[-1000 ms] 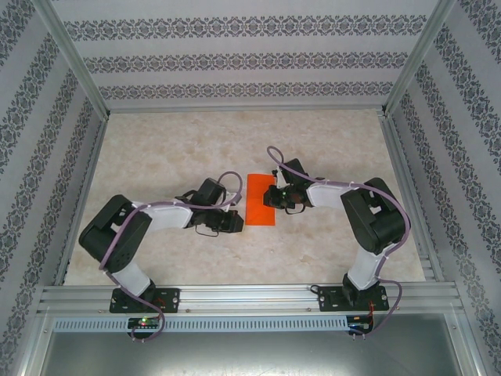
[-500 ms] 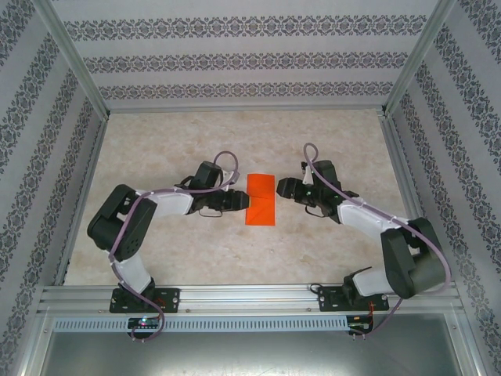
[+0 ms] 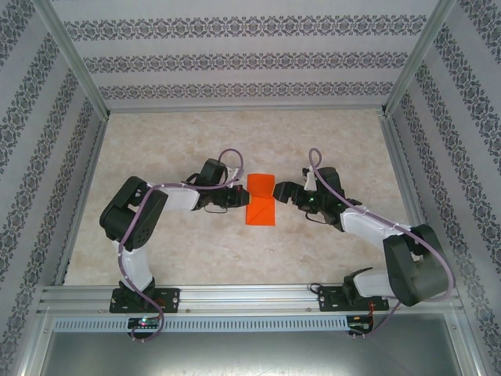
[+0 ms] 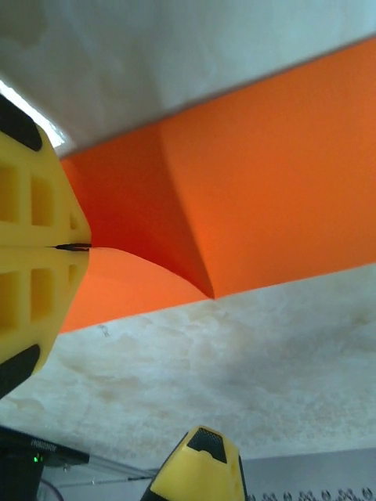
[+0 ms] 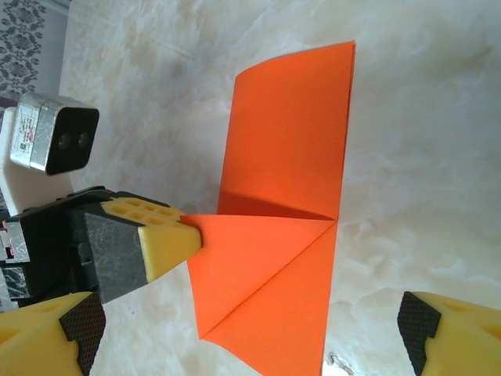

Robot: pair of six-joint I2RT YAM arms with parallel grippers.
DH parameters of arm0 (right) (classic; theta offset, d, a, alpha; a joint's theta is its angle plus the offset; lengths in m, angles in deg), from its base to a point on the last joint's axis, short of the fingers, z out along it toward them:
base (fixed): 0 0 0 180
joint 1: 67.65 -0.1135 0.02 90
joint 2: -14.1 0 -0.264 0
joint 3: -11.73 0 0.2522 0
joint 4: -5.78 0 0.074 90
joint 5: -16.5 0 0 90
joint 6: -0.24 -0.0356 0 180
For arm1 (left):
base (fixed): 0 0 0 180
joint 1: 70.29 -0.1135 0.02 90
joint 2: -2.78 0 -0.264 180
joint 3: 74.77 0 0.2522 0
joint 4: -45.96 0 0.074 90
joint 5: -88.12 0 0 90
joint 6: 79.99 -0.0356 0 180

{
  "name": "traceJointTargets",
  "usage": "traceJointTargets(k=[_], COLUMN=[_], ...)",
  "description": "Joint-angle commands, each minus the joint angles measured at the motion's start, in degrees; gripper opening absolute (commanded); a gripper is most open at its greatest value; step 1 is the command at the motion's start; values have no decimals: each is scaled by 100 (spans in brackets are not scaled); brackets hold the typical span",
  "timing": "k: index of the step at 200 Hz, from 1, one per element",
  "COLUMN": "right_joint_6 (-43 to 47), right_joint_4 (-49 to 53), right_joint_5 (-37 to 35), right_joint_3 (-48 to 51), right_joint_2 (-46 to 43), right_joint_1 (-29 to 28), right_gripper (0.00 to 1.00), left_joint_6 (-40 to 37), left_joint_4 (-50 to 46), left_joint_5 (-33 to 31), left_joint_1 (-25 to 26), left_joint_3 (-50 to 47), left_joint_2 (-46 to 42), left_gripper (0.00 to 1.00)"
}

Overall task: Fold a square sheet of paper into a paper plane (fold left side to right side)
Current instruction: Turn over the paper at the center of the table.

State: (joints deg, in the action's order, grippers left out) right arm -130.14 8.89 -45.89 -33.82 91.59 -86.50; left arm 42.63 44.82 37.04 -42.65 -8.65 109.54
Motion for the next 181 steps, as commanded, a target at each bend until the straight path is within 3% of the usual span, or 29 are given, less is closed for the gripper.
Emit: traceJointTargets(k=[1,53,112,127,160,181], right_joint_6=[-100,-172,-355,-389,-427,-375], right_joint_4=[-223,-268,-318,-307,-336,-348], right_joint_5=[357,368,472,465,499,499], right_joint_3=[-124,-636,-1111,-1185,-1242,-1240], right_joint_2=[271,967,1787,1905,2050,2059], right_joint_1=[-48,-543,-725,-751,-787,-787], right_gripper=[98,98,73,58,36,15], left_joint_6=[-259,-291,-300,-300,-309,-296], left_joint_4=[171,92,33,34,20,-13], left_joint_5=[-352,-420,-436,-432,-427,-418], left_joint_1=[-39,-37,-39,-39,-61,-137], left_joint_3=[-237,-341,-322,-309,-317,-371], left_joint_2=[-409,-551,-508,-527,-613,-776], left_gripper=[5,6,6,9,19,34])
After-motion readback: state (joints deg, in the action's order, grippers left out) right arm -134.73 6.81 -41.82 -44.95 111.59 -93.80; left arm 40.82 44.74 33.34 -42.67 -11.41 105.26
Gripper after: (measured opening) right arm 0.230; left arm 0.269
